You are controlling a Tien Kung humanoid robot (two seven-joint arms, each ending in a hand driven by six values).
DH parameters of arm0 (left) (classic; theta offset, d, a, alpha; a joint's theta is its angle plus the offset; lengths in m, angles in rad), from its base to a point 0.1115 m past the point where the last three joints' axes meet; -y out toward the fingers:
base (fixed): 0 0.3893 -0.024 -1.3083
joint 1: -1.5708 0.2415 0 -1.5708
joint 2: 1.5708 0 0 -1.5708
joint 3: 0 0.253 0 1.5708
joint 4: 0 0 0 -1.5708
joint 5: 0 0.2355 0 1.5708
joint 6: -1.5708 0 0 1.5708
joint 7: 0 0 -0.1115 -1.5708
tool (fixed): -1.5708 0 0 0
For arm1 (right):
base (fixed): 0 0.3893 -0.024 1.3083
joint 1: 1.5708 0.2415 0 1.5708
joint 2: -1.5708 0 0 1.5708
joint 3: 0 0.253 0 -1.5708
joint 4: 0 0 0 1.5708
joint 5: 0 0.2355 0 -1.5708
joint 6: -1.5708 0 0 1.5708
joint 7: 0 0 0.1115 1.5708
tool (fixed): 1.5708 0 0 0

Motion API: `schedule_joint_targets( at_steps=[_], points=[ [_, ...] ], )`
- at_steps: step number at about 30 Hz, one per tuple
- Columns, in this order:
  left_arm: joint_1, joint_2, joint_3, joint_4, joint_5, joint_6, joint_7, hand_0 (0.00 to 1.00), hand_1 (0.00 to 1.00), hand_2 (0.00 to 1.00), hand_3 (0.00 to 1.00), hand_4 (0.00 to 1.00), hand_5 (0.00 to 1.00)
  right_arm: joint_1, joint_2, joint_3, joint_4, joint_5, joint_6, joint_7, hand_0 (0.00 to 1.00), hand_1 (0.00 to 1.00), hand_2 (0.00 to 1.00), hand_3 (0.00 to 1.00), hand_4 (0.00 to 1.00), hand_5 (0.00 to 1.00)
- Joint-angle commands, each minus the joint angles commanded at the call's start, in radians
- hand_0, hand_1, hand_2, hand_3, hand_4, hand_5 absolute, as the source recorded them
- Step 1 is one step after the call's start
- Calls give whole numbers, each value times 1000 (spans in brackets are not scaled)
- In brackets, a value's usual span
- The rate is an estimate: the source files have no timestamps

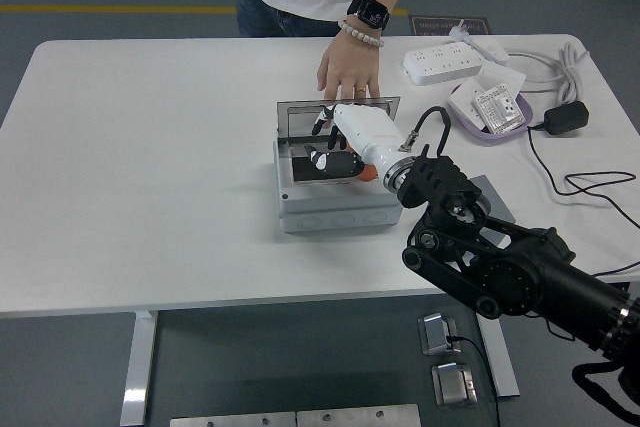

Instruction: Fetch the battery,place it into the box,close the lid of the box

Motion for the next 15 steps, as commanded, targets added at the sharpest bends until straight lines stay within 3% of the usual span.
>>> schedule_joint_targets(
  at_steps=[15],
  points=[
    [-3, 0, -1, 0, 7, -3, 3, 394, 561, 511, 480, 2, 2, 2, -2, 10, 26, -5, 1, -17, 673, 489, 515, 604, 709, 422]
  ],
)
